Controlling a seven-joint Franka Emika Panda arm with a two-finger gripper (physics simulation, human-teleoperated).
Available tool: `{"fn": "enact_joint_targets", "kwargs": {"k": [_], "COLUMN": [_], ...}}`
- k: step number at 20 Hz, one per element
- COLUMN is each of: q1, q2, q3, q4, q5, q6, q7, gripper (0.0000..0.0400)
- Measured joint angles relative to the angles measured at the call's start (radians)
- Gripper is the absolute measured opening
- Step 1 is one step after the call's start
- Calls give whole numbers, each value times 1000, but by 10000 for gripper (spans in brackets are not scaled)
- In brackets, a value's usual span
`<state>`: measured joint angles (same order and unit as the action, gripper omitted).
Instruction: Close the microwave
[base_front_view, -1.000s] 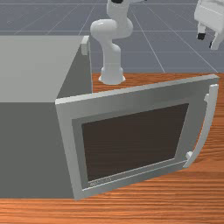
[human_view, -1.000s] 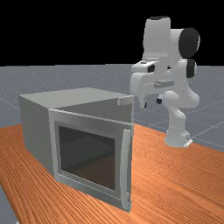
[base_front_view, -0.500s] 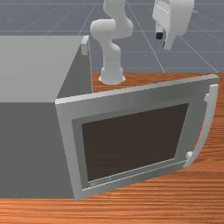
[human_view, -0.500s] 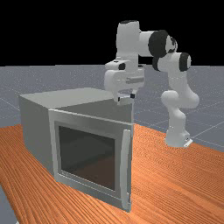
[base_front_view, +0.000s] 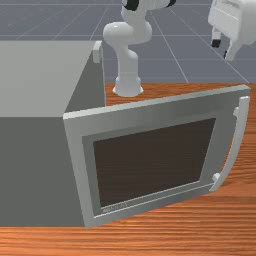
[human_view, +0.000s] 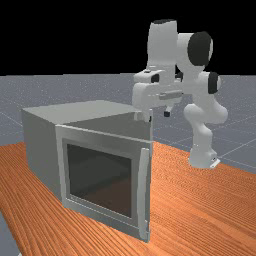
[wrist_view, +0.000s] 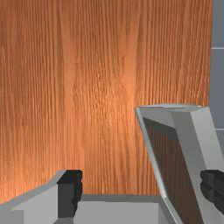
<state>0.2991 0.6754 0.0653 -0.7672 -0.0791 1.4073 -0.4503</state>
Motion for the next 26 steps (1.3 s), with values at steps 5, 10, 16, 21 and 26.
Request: {"fn": "enact_joint_targets", "kwargs": {"k": [5, 10, 16, 21, 26], "q1": [-18, -14, -8, 9, -40], "q2": [-70, -155, -209, -450, -433], "q3": [4, -4, 3, -66, -21], "q4": [-376, -553, -413, -857, -758], "q5": [11, -13, 3, -464, -40], "q6": [330, 546, 321, 882, 616], "q7": [10, 29, 26, 404, 5], "gripper": [390, 389, 399, 400, 400]}}
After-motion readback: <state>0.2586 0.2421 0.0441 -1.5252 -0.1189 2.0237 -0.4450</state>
